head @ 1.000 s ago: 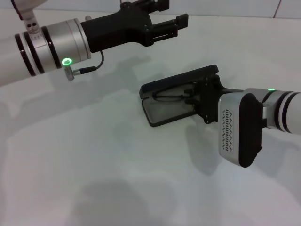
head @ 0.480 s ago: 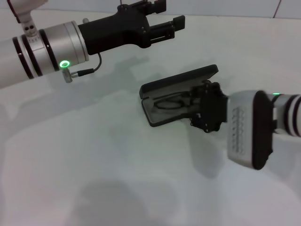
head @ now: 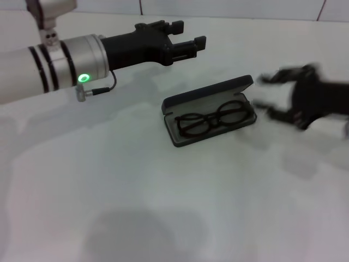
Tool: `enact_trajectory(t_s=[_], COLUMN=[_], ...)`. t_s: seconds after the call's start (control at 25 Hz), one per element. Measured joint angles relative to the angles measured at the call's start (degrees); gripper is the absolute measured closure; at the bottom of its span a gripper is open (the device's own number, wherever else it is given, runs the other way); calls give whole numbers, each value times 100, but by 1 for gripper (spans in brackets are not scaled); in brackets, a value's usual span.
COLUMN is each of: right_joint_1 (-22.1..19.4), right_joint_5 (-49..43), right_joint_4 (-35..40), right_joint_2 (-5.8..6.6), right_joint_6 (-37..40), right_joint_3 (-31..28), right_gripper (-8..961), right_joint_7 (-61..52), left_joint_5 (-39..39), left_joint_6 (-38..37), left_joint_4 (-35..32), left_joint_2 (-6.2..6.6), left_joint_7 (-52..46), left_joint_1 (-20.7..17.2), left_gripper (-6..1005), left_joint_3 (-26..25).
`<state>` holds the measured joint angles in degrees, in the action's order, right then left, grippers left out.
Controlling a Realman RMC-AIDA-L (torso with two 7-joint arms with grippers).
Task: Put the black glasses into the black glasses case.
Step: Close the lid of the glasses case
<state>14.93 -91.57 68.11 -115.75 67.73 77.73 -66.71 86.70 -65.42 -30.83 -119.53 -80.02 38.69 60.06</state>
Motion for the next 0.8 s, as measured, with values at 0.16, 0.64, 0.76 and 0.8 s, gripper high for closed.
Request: enact_trajectory(t_s=[0.16, 0.64, 0.76, 0.8], right_joint_1=[-80, 355, 781, 901], right_joint_5=[1607, 854, -286, -503], right_joint_4=[-1008, -1879, -1678, -1659], right_joint_2=[5, 67, 68, 65], right_joint_6=[461, 1009, 1035, 1043], right_joint_3=[-1208, -1651, -1358, -1338], right_gripper=[509, 512, 511, 511], right_joint_7=[240, 39, -655, -820], left_joint_5=[371, 368, -30, -145], left_joint_6=[374, 726, 724, 716], left_joint_4=[267, 243, 226, 225], left_joint_2=[-2, -29, -26, -25], left_joint_7=[-238, -371, -155, -71], left_joint_1=[290, 463, 441, 441], left_gripper=[244, 245, 245, 245], left_joint_3=[17, 602, 597, 597])
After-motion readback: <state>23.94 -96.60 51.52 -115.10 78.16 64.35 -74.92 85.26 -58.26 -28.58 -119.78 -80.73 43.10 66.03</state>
